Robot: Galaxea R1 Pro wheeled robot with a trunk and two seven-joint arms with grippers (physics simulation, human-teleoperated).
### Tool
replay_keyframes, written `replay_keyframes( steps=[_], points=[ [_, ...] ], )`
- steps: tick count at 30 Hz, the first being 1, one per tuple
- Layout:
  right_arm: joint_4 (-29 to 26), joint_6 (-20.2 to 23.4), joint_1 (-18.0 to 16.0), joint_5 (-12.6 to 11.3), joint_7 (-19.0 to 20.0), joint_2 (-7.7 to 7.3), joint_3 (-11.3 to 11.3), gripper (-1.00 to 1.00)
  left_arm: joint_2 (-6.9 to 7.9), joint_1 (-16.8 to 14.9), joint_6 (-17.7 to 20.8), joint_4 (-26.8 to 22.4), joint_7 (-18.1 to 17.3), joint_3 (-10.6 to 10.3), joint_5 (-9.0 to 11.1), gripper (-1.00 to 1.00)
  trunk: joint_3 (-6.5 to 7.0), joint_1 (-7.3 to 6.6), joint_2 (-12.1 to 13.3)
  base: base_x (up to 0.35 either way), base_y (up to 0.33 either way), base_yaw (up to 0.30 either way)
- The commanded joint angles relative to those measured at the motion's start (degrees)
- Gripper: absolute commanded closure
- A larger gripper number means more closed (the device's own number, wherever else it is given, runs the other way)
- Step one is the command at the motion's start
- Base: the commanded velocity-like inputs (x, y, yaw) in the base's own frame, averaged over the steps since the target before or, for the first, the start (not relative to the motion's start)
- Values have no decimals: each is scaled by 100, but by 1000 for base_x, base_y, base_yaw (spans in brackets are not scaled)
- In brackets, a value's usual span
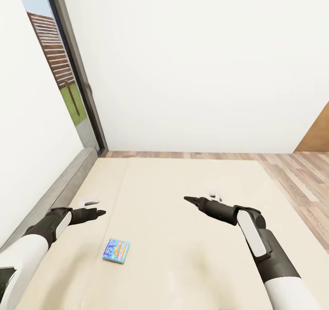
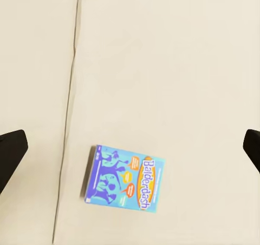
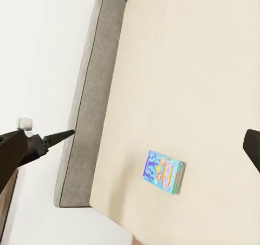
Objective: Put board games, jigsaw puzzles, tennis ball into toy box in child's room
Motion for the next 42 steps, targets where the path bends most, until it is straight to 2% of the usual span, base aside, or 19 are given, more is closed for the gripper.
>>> replay_keyframes(
  steps=[1, 10, 17, 42],
  points=[
    [-7, 16, -5, 16, 22, -3, 2, -100, 1, -4, 50, -6, 1, 7, 53, -100, -21, 3, -12, 0, 0, 0],
    [-2, 16, -5, 18, 22, -3, 4, -100, -4, -1, -27, -5, 23, -5, 56, -100, -106, 3, -12, 0, 0, 0],
    [9, 16, -5, 22, 21, -5, -3, -100, -94, -4, -238, 84, 34, -6, 56, -100, -172, 3, -12, 0, 0, 0],
    [16, 34, 90, 27, 31, -12, -103, -100, -131, 5, -547, 122, 44, -14, 65, -100, -407, 3, -12, 0, 0, 0]
  ],
)
